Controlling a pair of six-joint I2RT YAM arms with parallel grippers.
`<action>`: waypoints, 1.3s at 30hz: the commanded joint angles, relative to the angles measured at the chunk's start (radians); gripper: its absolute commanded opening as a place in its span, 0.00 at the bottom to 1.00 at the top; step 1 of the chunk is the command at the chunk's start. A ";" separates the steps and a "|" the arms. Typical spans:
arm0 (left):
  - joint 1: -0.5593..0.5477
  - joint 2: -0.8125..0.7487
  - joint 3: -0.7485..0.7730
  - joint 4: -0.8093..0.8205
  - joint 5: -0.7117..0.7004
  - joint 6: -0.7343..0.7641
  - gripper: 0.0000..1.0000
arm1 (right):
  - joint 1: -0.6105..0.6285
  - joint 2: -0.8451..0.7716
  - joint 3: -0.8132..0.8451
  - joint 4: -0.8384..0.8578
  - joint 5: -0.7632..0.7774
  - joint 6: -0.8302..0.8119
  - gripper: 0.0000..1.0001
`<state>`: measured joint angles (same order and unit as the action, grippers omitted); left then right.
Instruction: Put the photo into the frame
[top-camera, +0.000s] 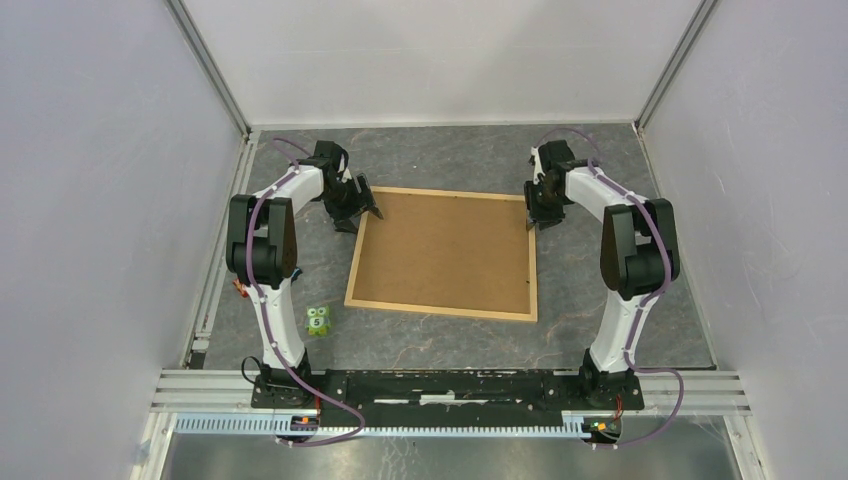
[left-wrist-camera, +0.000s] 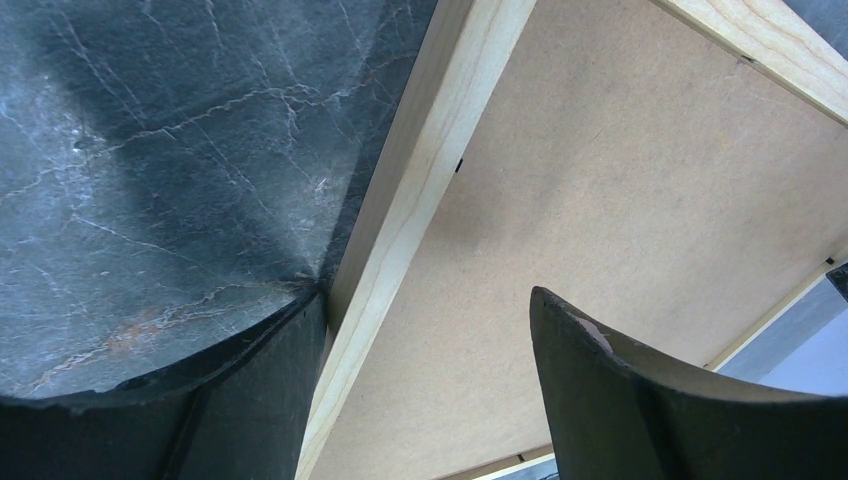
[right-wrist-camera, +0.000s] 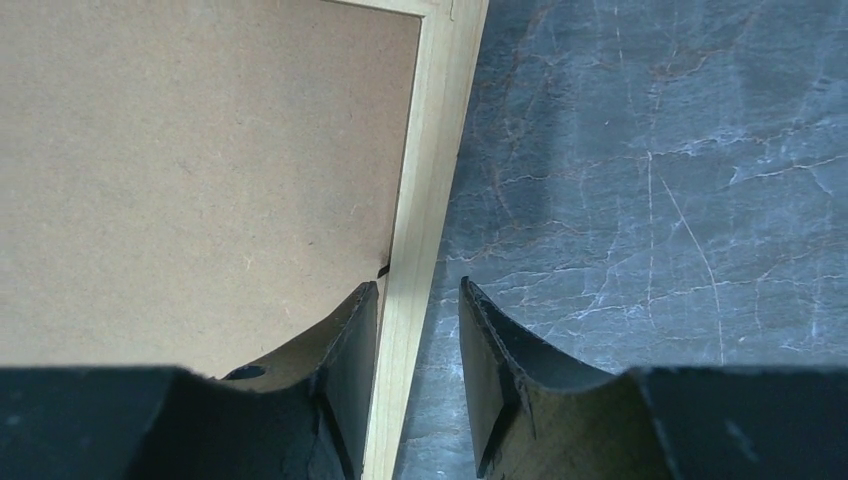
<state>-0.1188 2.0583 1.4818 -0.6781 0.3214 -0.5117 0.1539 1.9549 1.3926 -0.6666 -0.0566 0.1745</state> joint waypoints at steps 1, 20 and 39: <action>-0.010 0.034 -0.018 0.015 0.007 -0.016 0.81 | -0.003 -0.075 0.005 0.026 -0.010 0.000 0.41; -0.010 0.037 -0.018 0.014 0.008 -0.014 0.81 | -0.011 -0.010 -0.071 0.082 0.012 -0.002 0.35; -0.010 0.049 -0.015 0.014 0.011 -0.011 0.81 | 0.022 0.196 -0.029 0.069 0.161 -0.090 0.52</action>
<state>-0.1188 2.0586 1.4818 -0.6777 0.3214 -0.5117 0.1516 1.9892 1.3861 -0.6384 -0.0513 0.1493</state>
